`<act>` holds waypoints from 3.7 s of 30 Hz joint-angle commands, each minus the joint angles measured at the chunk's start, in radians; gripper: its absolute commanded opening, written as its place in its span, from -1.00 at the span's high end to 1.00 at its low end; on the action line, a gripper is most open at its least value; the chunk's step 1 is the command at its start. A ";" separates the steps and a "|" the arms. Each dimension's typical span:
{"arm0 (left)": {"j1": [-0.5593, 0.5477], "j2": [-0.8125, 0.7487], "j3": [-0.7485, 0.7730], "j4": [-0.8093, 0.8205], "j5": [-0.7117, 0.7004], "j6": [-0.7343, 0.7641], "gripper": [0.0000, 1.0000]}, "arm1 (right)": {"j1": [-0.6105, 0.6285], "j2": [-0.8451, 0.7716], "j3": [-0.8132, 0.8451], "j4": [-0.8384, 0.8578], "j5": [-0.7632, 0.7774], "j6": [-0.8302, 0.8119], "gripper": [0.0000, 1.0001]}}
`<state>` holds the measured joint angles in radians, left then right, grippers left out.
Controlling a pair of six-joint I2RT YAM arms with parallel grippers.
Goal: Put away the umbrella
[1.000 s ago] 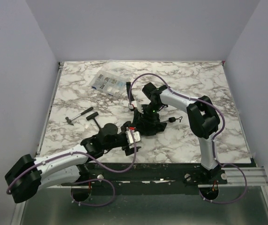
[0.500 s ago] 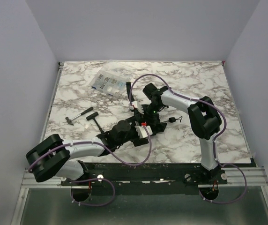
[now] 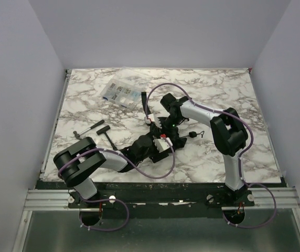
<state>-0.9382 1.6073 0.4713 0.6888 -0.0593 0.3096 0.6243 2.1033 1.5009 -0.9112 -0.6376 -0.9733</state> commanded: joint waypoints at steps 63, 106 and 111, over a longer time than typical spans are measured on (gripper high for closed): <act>0.334 0.514 0.193 -0.408 0.928 -0.830 0.82 | -0.093 -0.390 -0.786 0.877 0.200 -0.545 -0.57; 0.206 -0.339 -0.239 0.159 0.464 -0.447 -0.97 | -0.057 -0.016 -0.429 -0.238 0.145 -0.231 0.65; 0.101 -0.375 -0.190 0.021 0.323 -0.279 -0.97 | -0.057 0.054 -0.373 -0.259 0.128 -0.207 0.65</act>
<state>-0.7826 1.2667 0.2295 0.8131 0.4011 -0.1837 0.5545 1.9259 1.2411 -0.8402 -0.7002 -1.2861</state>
